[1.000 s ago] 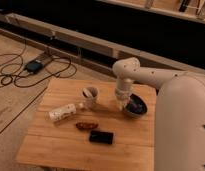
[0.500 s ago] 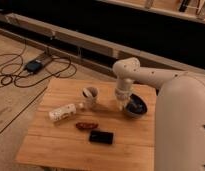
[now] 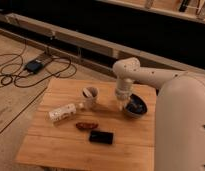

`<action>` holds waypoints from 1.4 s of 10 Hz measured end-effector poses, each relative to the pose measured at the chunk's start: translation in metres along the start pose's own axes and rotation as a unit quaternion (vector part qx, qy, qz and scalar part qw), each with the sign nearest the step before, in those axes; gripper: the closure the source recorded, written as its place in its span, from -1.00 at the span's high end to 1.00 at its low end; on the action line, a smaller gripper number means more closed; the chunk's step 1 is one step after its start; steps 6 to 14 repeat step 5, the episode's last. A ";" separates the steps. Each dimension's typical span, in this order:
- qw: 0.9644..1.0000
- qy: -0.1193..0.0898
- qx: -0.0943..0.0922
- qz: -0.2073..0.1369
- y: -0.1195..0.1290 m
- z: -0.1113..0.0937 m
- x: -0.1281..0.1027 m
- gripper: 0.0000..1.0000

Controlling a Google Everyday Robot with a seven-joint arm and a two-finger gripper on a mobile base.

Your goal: Drag the ceramic bowl in a circle

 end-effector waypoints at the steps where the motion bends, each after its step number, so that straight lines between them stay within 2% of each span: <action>1: 1.000 0.000 0.000 0.000 0.000 0.000 0.000 -0.21; 5: 1.000 0.000 0.000 0.000 0.000 0.000 0.000 0.56; 14: 1.000 0.000 0.000 0.000 0.000 0.000 0.000 0.56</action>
